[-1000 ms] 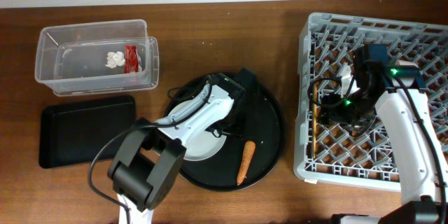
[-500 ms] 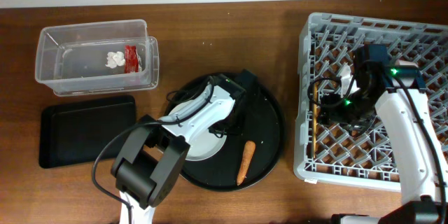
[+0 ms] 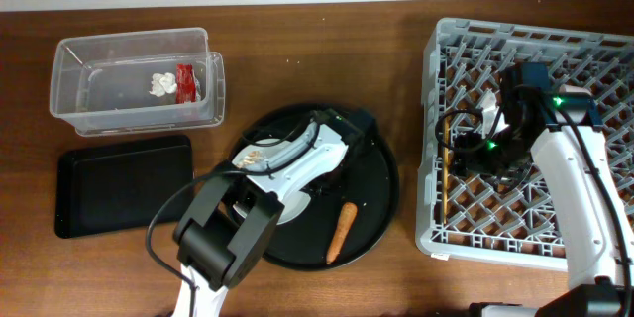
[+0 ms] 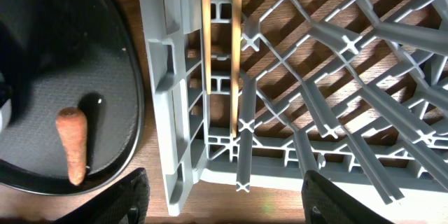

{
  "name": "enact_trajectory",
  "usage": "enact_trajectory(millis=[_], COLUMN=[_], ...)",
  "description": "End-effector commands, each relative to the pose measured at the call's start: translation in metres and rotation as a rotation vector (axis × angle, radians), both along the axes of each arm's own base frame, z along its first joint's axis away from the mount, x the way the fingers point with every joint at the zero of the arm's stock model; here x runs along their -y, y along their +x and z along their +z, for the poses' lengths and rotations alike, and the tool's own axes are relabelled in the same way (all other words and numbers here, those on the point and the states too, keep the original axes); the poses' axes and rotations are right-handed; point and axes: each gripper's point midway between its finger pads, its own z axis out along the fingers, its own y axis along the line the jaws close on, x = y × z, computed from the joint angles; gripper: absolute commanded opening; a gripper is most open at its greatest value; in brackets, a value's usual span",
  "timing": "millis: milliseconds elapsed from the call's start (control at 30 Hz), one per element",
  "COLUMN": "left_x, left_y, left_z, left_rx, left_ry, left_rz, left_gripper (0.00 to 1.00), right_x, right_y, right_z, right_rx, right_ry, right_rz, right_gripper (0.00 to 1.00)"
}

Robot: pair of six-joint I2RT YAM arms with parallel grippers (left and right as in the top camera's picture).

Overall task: Sort waste into correct bins and load items into the dishwasher rack
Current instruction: 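Grasp the white plate edge with the left gripper and lift it, then tip the plate over the black tray to dump the food scraps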

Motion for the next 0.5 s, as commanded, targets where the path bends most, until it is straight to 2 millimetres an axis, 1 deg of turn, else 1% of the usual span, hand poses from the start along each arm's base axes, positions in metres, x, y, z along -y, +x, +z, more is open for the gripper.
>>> enact_trajectory(millis=[0,67,233,300,367,467], left_x=[-0.010,-0.009,-0.009,-0.019,-0.027,-0.049], left_y=[0.019,0.024,0.030,0.031,0.033,0.039], left_z=[0.017,0.026,0.042,0.054,0.064,0.083], left_rx=[0.066,0.082,0.105,0.132,0.138,0.151], left_ry=[0.079,0.087,0.101,0.146,0.146,0.133], left_rz=[-0.007,-0.009,-0.003,0.042,0.067,0.126], left_gripper=[0.01,0.01,0.00,0.00,0.00,0.00], right_x=[-0.001,-0.001,-0.001,-0.001,-0.001,0.000], right_y=[-0.002,-0.002,-0.002,-0.002,-0.002,-0.001], right_z=[-0.001,-0.001,-0.001,-0.001,-0.001,-0.001], right_rx=[-0.005,-0.005,-0.005,-0.005,-0.006,-0.004], right_ry=[0.009,0.009,0.009,0.009,0.006,0.005], right_rz=[0.000,0.000,0.000,0.000,-0.001,0.001], right_gripper=[0.69,0.69,0.69,0.69,0.69,0.69])
